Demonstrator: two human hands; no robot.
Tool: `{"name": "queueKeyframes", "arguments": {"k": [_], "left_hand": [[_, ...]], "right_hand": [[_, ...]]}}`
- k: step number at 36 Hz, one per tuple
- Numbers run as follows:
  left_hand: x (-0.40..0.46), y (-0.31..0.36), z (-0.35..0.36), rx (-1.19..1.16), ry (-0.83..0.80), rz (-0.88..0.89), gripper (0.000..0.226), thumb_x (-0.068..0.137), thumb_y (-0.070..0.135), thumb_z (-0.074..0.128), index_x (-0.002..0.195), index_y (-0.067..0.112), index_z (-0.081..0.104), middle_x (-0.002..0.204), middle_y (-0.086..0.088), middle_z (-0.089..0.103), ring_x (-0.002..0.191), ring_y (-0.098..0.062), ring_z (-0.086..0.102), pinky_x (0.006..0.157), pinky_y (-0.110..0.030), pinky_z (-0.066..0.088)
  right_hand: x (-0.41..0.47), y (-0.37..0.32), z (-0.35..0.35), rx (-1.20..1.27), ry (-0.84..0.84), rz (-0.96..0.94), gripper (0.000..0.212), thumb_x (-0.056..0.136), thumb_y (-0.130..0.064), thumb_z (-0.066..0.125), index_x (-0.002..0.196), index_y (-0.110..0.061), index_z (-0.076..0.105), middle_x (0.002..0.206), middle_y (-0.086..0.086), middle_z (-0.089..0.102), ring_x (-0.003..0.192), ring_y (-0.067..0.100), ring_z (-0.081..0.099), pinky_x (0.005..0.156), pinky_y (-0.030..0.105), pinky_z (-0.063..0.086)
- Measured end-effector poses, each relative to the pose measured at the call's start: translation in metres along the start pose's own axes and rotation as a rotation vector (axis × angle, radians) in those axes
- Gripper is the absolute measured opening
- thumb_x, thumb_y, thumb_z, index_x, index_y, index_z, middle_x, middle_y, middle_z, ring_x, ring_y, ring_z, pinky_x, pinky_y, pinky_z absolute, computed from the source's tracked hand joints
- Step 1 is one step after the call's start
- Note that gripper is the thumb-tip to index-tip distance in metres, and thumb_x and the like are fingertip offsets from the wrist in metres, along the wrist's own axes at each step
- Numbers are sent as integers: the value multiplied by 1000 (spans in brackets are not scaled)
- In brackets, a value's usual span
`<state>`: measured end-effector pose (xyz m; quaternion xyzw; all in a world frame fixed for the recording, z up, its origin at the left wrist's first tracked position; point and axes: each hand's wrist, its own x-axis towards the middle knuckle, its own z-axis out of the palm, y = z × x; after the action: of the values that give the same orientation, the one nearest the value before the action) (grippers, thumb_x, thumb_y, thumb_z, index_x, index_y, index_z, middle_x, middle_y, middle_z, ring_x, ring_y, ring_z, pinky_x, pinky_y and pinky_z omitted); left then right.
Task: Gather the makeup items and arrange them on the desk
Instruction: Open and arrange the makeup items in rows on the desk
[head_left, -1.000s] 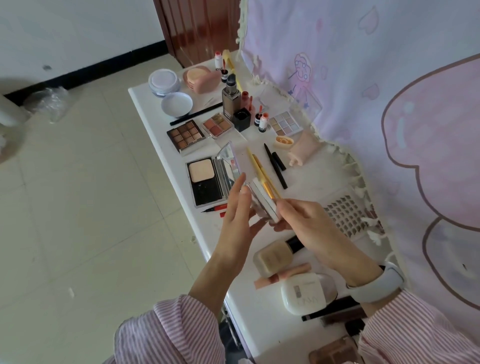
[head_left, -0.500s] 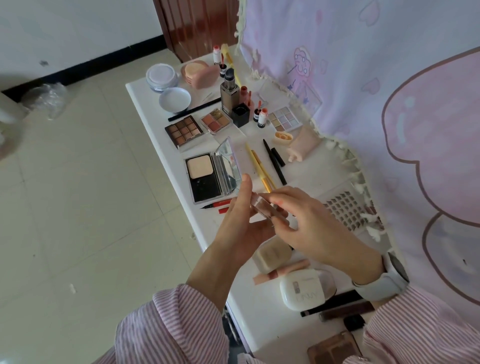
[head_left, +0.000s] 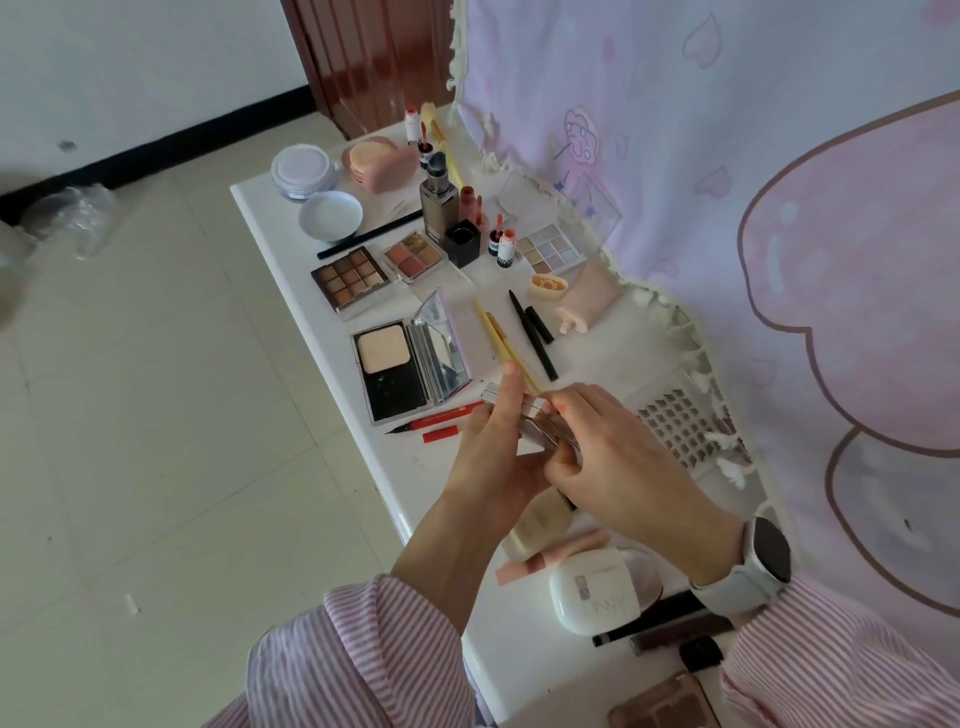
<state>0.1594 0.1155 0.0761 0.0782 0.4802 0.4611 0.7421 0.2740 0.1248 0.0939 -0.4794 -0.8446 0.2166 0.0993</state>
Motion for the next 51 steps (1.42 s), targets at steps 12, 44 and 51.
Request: {"name": "queueKeyframes", "arguments": {"k": [12,44,51], "left_hand": [[7,4,12,35,-36,-42,52,87,53,47,89,3,60,74,-11,68,81,-29,68,72,-42,57],[77,-17,40,1099,122,442,72,89,29,57,147,15,16,144,-10,32,126,-26,40,101,-31,35],[85,-17,31,1285,99,538,69,90,26,58,146,10,22,142,-8,36,128,-20,36,98,-19,27]], "right_hand": [[-1,8,-8,26,27,30,34,81,-6,54,114,-5,53,101,4,55,88,13,47,71,20,32],[32,97,-28,-132,332,319,21,92,-11,47,72,-6,51,67,4,43,64,22,41,59,30,28],[31,94,-33,-19,320,304,22,95,-14,44,86,-1,59,71,5,48,65,21,43,60,28,29]]}}
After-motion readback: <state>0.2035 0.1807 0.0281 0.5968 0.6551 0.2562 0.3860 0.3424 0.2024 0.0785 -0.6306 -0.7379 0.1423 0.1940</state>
